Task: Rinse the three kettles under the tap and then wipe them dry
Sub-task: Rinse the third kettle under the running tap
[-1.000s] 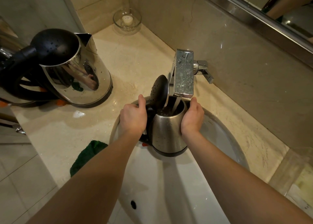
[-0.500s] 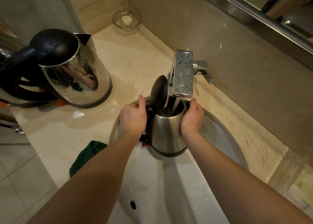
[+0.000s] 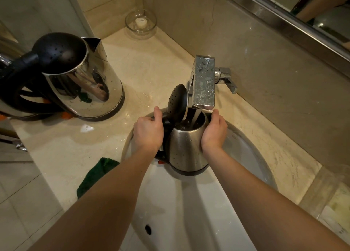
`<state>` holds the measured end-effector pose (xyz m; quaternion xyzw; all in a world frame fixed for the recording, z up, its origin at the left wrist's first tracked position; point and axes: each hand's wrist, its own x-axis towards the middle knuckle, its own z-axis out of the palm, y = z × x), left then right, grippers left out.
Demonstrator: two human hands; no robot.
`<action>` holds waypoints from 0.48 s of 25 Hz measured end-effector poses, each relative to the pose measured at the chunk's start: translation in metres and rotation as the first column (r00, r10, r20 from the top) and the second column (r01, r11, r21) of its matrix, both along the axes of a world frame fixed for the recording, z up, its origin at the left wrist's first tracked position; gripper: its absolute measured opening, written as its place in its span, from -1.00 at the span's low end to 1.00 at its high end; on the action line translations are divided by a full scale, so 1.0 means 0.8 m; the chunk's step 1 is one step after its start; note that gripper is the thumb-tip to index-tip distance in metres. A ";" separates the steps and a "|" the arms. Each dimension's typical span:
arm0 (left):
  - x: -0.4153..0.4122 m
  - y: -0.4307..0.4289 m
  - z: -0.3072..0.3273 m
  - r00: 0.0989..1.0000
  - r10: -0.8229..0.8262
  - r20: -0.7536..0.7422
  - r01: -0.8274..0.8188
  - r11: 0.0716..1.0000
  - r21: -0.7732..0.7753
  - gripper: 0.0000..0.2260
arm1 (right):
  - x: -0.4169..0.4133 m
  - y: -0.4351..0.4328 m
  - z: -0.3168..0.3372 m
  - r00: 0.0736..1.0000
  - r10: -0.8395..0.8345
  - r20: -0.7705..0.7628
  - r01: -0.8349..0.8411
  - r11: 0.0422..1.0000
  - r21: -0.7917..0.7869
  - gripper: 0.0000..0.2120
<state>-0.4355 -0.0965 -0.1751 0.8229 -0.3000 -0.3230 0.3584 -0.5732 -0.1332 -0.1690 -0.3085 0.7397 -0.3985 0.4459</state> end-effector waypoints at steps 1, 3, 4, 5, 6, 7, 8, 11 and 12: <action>0.000 0.000 0.001 1.000 0.000 0.000 0.000 1.000 0.001 -0.47 | 0.000 0.000 0.000 1.000 0.001 -0.003 -0.001 1.000 0.002 -0.66; -0.001 0.000 0.001 1.000 0.000 -0.002 0.000 1.000 -0.004 -0.48 | 0.000 0.000 -0.001 1.000 0.003 -0.010 -0.003 1.000 0.002 -0.66; -0.001 0.001 0.001 1.000 0.002 -0.005 -0.002 1.000 -0.007 -0.48 | -0.001 0.000 -0.001 1.000 0.005 -0.012 -0.005 1.000 -0.001 -0.66; -0.001 0.001 0.001 1.000 0.004 -0.009 -0.004 1.000 -0.008 -0.48 | -0.001 0.000 -0.002 1.000 0.007 -0.012 -0.007 1.000 -0.004 -0.66; -0.001 0.001 0.003 1.000 0.007 -0.011 -0.007 1.000 -0.007 -0.48 | 0.000 -0.001 -0.002 1.000 0.009 -0.011 -0.009 1.000 -0.005 -0.66; -0.002 0.001 0.004 1.000 0.009 -0.010 -0.009 1.000 -0.006 -0.48 | 0.000 -0.001 -0.003 1.000 0.009 -0.012 -0.009 1.000 -0.004 -0.66; -0.002 0.000 0.005 1.000 0.012 -0.008 -0.012 1.000 -0.005 -0.48 | 0.000 -0.002 -0.003 1.000 0.009 -0.014 -0.009 1.000 0.000 -0.66; -0.002 0.001 0.008 1.000 0.020 -0.008 -0.020 1.000 -0.003 -0.48 | 0.001 -0.003 -0.004 1.000 0.006 -0.019 -0.006 1.000 0.004 -0.67; -0.002 0.001 0.007 1.000 0.022 -0.010 -0.022 1.000 -0.006 -0.49 | 0.001 -0.004 -0.004 1.000 0.006 -0.019 -0.005 1.000 0.004 -0.67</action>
